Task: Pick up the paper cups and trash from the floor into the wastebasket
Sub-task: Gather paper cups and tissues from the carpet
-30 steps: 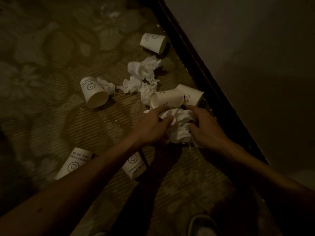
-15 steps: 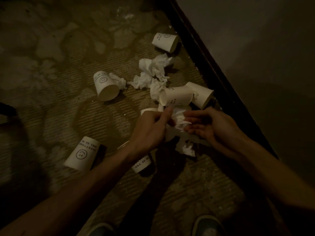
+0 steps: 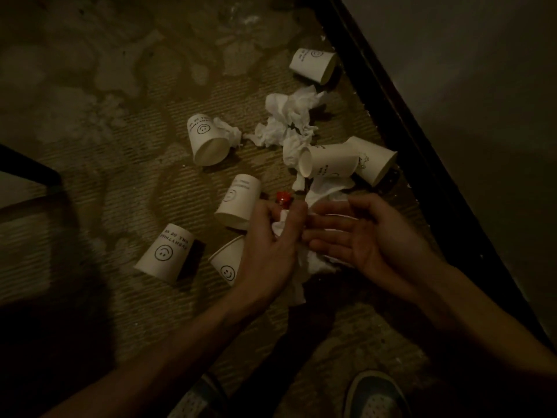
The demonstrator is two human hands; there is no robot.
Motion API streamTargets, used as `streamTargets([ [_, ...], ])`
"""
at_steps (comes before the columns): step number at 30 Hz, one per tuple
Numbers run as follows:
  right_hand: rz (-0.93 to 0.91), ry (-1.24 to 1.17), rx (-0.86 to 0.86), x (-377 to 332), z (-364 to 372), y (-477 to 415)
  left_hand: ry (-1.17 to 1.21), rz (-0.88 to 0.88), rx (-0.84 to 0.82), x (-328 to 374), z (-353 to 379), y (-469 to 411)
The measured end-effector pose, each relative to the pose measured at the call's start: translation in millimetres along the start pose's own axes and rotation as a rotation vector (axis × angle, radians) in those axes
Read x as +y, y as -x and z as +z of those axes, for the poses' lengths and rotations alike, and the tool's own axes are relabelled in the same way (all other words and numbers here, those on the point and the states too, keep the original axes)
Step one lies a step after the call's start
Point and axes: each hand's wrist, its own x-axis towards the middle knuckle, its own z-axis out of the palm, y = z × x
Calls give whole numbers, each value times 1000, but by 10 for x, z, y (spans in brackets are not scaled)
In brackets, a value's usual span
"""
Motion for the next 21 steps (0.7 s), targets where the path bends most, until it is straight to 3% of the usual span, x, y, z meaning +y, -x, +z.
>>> streamTargets([
  [3,-54,205,235,30,-96,43,31,-32,27,21,-42,-74],
  [5,16,344,293,148,-123,93,66,-23,4,59,-60,-114],
  [7,161,328,240,304,-99,137,131,-66,-3,65,-49,-133],
  [9,267,154,154,388,-32,146,214,-158,18,76,-42,-127],
  [12,223,-75,109,355,9,94,192,-248,48,9,-10,-92],
  [14,186,-105,89,331,10,55,129,-280,55,-65,3,-51],
  [18,245,19,3,328,-23,37,-9,-148,-106,-149,-15,23],
  [21,96,358,151,269,-186,5,-140,-58,-106,-216,-67,-61],
])
